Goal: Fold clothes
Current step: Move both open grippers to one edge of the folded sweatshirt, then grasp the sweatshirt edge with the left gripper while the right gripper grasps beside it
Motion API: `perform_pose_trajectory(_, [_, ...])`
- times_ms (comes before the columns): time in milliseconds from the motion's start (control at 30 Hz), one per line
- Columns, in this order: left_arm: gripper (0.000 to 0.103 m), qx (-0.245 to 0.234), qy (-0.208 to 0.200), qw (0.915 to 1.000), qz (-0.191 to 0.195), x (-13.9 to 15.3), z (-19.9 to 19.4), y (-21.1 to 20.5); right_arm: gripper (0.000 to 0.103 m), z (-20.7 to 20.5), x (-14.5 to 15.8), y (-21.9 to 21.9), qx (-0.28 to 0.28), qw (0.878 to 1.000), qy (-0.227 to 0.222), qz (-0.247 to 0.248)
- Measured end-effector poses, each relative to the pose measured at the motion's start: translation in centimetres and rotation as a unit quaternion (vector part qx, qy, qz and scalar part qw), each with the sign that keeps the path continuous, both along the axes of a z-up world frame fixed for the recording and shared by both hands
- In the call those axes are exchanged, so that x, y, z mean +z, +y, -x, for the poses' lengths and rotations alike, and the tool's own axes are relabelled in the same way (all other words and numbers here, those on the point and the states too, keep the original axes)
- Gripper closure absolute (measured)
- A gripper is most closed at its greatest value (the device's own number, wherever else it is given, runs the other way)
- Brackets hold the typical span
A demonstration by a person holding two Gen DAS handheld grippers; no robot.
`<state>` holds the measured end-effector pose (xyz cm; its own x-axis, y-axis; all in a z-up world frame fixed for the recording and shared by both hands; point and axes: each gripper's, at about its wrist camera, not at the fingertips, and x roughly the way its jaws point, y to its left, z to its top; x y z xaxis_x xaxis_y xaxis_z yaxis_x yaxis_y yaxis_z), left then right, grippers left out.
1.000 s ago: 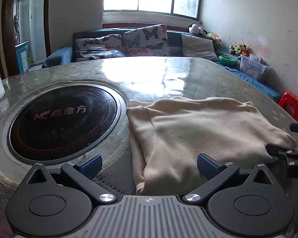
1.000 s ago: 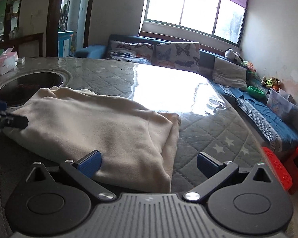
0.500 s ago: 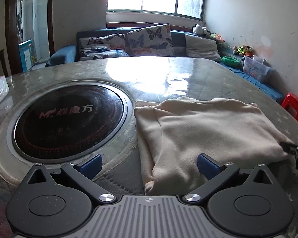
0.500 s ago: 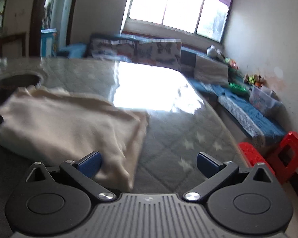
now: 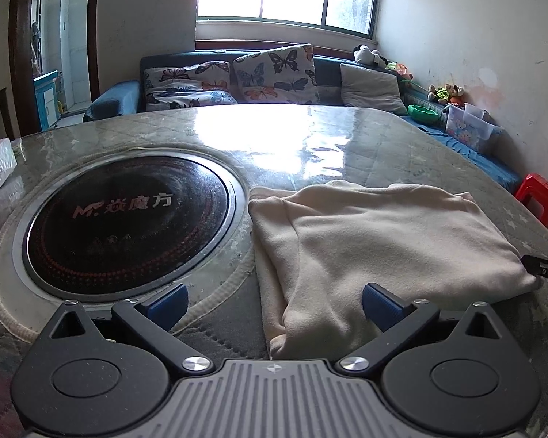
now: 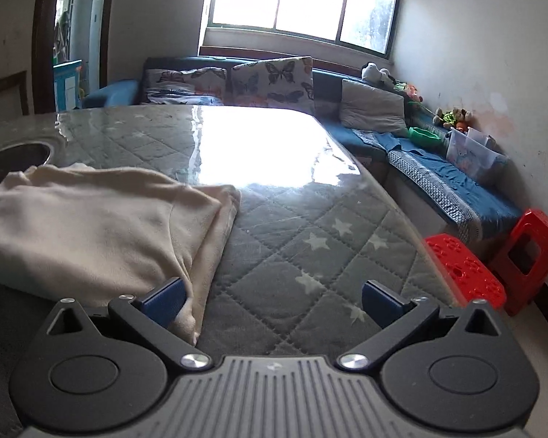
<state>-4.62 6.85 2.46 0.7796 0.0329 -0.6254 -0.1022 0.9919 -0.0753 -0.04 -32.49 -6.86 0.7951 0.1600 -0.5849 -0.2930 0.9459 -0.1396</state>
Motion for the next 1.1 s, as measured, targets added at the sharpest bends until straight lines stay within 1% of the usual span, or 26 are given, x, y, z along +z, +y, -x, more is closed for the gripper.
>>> perform_pose_trajectory(133, [0.000, 0.007, -0.004, 1.0000, 0.004, 0.3, 0.4, 0.4, 0.000, 0.5, 1.6, 0.8, 0.025, 0.999, -0.021, 0.004])
perform_pose_trajectory(200, [0.000, 0.013, 0.000, 0.9999, 0.003, 0.2, 0.4, 0.6, 0.000, 0.8, 2.4, 1.8, 0.052, 0.998, -0.028, 0.003])
perform_pose_trajectory(400, [0.000, 0.026, 0.012, 0.9995, 0.011, -0.7, 0.4, 1.4, 0.000, 1.6, 2.9, 5.4, 0.121, 0.992, -0.036, 0.011])
perform_pose_trajectory(500, [0.000, 0.027, 0.007, 0.9995, 0.017, -0.5, 0.8, 1.8, 0.000, 1.9, 2.9, 6.9, 0.147, 0.988, -0.034, 0.015])
perform_pose_trajectory(667, [0.000, 0.036, 0.001, 0.9988, 0.033, -0.3, 1.3, 2.8, 0.000, 2.7, 3.3, 10.4, 0.212, 0.976, -0.036, 0.027])
perform_pose_trajectory(833, [0.000, 0.037, 0.000, 0.9985, 0.040, -0.8, 1.5, 3.2, 0.004, 3.5, 3.1, 13.4, 0.265, 0.963, -0.034, 0.047])
perform_pose_trajectory(933, [0.000, 0.028, 0.002, 0.9994, 0.020, -0.9, 1.3, 2.6, 0.005, 4.1, 3.0, 14.7, 0.289, 0.955, -0.036, 0.055])
perform_pose_trajectory(1033, [0.000, 0.031, 0.004, 0.9990, 0.033, -0.6, 1.2, 3.1, 0.006, 4.6, 3.0, 15.2, 0.304, 0.950, -0.038, 0.061])
perform_pose_trajectory(1100, [0.000, 0.039, -0.002, 0.9986, 0.035, 0.0, 1.4, 3.6, 0.007, 4.9, 3.2, 15.5, 0.315, 0.946, -0.035, 0.065])
